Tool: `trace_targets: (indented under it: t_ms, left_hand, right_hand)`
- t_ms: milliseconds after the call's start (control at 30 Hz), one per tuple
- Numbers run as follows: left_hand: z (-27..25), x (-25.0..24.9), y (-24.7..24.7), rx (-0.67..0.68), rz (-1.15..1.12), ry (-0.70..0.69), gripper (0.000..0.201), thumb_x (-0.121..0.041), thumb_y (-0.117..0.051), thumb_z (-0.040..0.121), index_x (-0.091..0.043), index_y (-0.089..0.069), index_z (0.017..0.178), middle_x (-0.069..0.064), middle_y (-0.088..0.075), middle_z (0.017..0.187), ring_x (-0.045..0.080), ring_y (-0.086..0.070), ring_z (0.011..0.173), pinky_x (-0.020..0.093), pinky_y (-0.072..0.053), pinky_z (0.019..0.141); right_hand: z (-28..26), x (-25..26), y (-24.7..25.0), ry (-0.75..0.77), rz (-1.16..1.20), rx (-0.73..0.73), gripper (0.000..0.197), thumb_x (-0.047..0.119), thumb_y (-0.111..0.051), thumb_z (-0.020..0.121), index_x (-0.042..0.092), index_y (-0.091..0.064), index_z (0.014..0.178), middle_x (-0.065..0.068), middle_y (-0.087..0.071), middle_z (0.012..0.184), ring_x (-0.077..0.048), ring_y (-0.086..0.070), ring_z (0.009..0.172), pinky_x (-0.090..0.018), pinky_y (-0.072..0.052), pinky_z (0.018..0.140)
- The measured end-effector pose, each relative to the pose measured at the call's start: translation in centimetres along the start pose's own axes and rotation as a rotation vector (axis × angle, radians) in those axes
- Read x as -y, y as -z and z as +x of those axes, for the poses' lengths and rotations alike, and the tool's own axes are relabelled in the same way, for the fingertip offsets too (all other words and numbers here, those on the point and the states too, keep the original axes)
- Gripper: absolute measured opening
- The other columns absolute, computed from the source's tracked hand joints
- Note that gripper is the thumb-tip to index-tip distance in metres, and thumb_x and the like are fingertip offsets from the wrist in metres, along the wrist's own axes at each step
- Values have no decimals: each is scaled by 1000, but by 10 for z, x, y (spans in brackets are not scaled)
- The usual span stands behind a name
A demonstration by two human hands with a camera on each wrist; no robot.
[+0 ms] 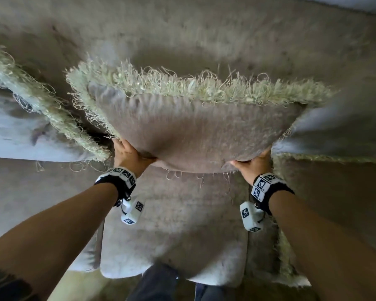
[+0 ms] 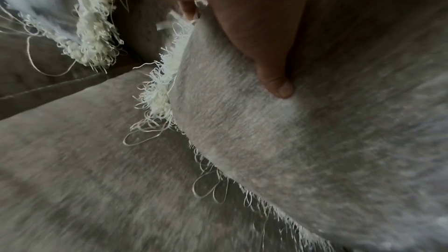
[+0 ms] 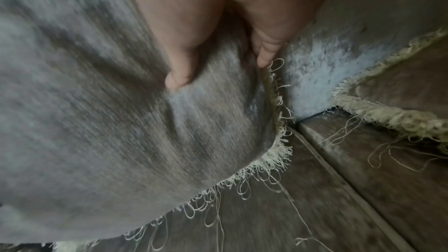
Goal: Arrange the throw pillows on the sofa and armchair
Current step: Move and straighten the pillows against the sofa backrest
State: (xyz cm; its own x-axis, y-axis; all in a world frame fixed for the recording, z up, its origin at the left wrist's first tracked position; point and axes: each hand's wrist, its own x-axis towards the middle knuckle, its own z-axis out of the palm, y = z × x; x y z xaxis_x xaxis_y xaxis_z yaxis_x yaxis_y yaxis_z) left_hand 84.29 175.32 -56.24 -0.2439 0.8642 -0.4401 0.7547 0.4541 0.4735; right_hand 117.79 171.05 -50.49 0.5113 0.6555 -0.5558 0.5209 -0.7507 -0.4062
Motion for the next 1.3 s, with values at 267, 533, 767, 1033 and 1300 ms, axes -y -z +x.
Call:
trace_targets:
  t_ms: [267,533,767,1033,1300]
  left_hand:
    - [-10,8,-9,-82,58,-31,129,-49,-89,56,-3,-11,148,26,-24,144,43,-27,135,52,-29,114]
    - [-50,-3,12,-31,238,29,107,-41,-80,72,-14,-10,149,16,-24,144,40,-44,125,55,-45,100]
    - [-132,-44,17,29,306,61,79,-36,-66,84,-19,-26,149,19,-30,147,39,-37,133,53,-38,106]
    - [-274,-130,-27,193,231,-136,60,-43,-62,80,-24,-48,135,10,-55,132,30,-58,114,46,-51,96]
    - [-402,-211,-106,423,225,-322,55,-36,-64,89,-18,-48,138,11,-63,125,28,-61,112,36,-48,97]
  right_hand:
    - [-8,-10,1,-37,-77,97,127,44,-78,79,10,20,152,-17,-16,160,-31,-38,138,-33,-35,107]
    - [-32,-45,25,181,-101,123,114,23,-84,75,31,-2,154,-8,-24,154,-27,-34,139,-38,-34,110]
    - [-71,-108,86,234,-171,152,68,22,-69,89,16,-35,148,-8,-48,145,-26,-50,129,-32,-38,106]
    - [-134,-205,181,300,-62,98,48,29,-66,90,22,-49,135,-4,-59,130,-20,-59,113,-25,-45,91]
    - [-152,-299,267,253,-65,77,43,29,-64,91,20,-52,131,-4,-63,122,-21,-61,106,-25,-43,83]
